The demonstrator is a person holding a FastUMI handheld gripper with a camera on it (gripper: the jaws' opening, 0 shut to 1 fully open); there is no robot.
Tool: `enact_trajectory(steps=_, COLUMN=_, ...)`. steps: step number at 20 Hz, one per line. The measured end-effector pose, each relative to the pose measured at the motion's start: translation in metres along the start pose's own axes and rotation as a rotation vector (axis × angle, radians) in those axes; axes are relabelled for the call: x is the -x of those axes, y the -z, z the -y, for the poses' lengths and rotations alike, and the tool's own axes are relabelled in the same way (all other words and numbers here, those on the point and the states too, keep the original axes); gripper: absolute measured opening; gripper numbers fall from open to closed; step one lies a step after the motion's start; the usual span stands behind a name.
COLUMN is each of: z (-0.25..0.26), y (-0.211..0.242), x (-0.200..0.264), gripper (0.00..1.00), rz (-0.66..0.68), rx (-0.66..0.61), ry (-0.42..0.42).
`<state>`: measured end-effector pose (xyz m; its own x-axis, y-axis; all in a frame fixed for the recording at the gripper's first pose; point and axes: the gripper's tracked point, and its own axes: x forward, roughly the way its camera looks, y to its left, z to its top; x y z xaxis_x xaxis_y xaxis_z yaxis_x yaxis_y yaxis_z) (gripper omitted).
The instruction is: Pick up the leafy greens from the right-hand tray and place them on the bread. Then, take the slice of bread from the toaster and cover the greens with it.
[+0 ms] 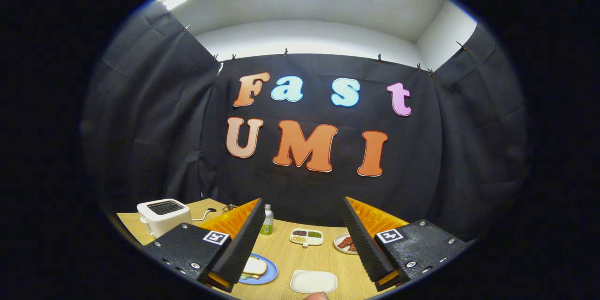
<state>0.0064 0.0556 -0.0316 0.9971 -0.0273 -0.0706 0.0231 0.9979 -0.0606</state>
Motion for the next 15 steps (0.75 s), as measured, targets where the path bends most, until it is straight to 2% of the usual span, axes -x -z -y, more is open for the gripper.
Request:
enact_trajectory(steps=6, z=0.016, y=-0.005, x=0.009, gripper=0.99, rz=0.012, rx=-0.114, ry=0.011)
enact_trajectory(steps=9, z=0.021, y=-0.003, x=0.009, gripper=0.99, rz=0.02, rx=-0.11, ry=0.023)
enact_trajectory(steps=15, z=0.01, y=-0.005, x=0.01, gripper=0.99, rz=0.043, rx=-0.072, ry=-0.007)
